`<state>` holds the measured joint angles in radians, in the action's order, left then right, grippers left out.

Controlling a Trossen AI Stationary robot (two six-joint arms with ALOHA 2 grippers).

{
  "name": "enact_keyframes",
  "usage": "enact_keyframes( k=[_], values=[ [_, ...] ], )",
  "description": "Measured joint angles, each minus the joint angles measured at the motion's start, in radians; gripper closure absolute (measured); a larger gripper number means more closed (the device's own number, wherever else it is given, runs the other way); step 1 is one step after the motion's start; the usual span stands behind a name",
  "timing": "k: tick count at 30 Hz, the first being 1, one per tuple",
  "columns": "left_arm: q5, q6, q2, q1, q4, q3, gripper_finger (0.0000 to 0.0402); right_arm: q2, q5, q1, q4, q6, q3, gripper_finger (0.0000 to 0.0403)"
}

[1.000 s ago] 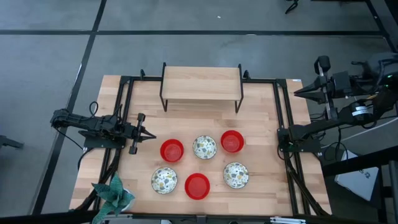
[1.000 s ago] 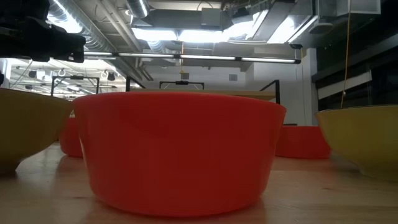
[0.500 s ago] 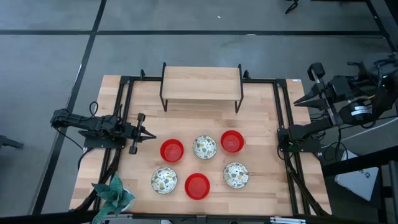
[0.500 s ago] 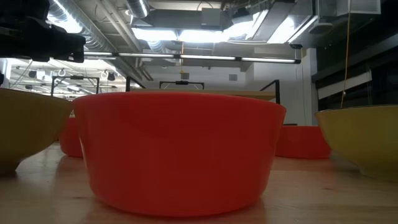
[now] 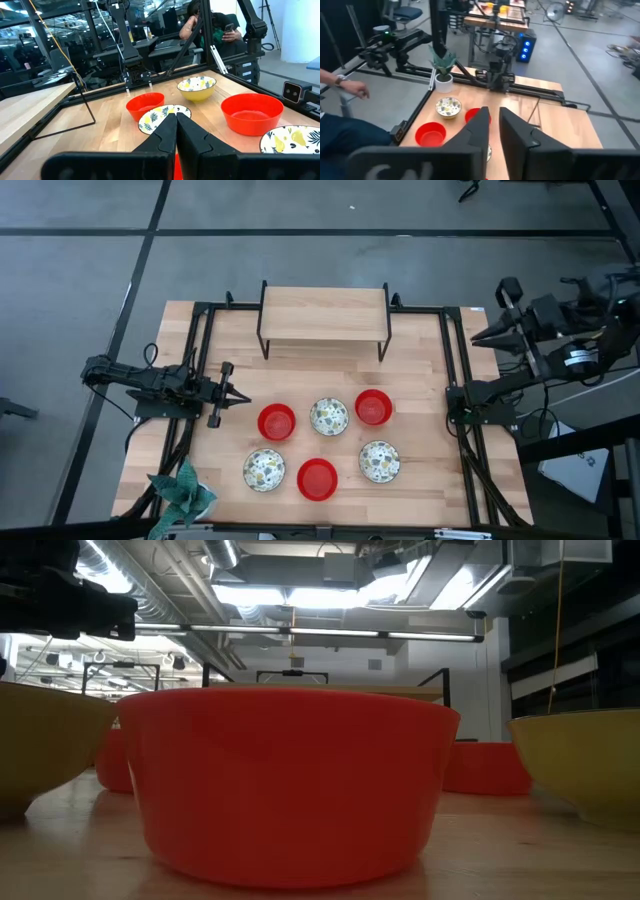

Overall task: Pick & Place Mini bowls
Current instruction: Put the right red bowl on the shelf

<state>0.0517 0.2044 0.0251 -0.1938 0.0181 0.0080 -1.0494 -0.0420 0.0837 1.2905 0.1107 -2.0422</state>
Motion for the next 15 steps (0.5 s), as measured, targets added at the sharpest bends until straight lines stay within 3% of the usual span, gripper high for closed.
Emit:
enact_keyframes(
  k=[7, 15],
  values=[
    [0.0, 0.0, 0.0, 0.0, 0.0, 0.0, 0.0398, -0.01, 0.007, 0.0, 0.022, -0.02, 0.0, 0.0272],
    [0.0, 0.0, 0.0, 0.0, 0.0, 0.0, 0.0398, -0.024, 0.101, 0.0, 0.023, -0.051, 0.0, 0.0195]
  ],
)
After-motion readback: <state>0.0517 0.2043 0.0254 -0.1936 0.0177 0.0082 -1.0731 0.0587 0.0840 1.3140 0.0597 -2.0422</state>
